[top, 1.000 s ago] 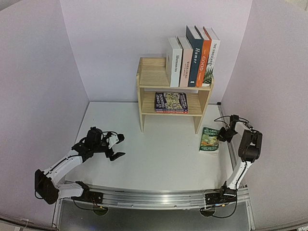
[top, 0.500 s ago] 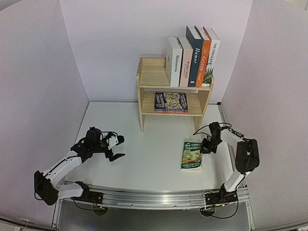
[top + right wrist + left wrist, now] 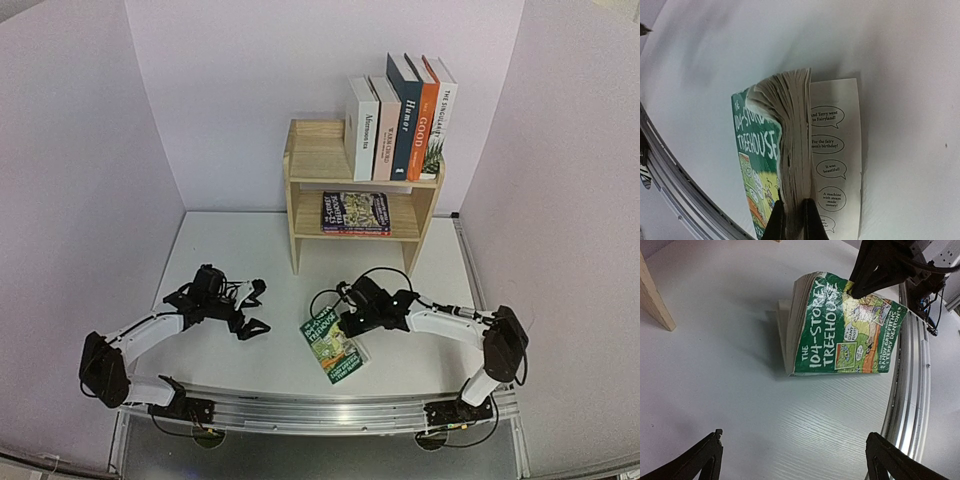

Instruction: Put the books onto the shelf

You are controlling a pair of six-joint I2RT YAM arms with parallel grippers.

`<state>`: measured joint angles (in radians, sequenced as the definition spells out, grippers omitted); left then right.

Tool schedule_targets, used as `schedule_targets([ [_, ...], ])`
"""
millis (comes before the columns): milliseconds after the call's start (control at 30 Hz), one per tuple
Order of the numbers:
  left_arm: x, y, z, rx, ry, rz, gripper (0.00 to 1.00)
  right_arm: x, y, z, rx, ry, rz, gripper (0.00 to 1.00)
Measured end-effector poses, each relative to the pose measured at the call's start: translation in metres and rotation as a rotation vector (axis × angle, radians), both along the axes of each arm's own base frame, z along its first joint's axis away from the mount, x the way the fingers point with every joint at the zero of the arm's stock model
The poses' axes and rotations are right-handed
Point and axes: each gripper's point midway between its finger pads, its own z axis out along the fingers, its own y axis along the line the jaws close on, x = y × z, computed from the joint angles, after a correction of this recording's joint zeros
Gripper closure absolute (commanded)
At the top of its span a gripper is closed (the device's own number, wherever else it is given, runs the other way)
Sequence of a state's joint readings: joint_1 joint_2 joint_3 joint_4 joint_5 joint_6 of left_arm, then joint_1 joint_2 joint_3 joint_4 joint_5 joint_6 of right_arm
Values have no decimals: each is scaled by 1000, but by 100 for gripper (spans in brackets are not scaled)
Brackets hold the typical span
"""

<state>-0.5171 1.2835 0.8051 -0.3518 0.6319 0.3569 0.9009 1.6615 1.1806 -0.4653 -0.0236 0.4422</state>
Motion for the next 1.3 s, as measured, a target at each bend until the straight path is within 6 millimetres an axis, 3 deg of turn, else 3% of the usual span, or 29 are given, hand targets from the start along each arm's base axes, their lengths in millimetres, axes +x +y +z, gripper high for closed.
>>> schedule_targets([
  [100, 0, -6, -5, -33, 90, 27, 0, 1, 28, 16, 63, -111, 96, 100],
  [267, 0, -16, -4, -92, 154, 21, 0, -3, 56, 41, 120, -241, 238, 100],
  [667, 3, -32, 1, -161, 229, -35, 2, -15, 86, 79, 197, -366, 425, 100],
  [800, 2, -34, 2, -170, 240, -48, 28, -13, 92, 93, 215, -405, 456, 100],
  [867, 2, -35, 5, -178, 241, -55, 45, -11, 94, 96, 218, -419, 463, 100],
  [1000, 1, -38, 13, -199, 243, -73, 92, -7, 97, 92, 210, -425, 465, 100],
  [1100, -2, -39, 14, -204, 259, -81, 100, 2, 95, 85, 182, -433, 448, 99],
  [1133, -2, -38, 14, -201, 268, -74, 100, 5, 96, 83, 174, -438, 446, 94],
  [1233, 4, -36, 15, -192, 295, -28, 100, 16, 96, 82, 132, -476, 411, 32],
  [1300, 11, -35, 20, -192, 308, 16, 100, 29, 92, 86, 91, -528, 355, 12],
])
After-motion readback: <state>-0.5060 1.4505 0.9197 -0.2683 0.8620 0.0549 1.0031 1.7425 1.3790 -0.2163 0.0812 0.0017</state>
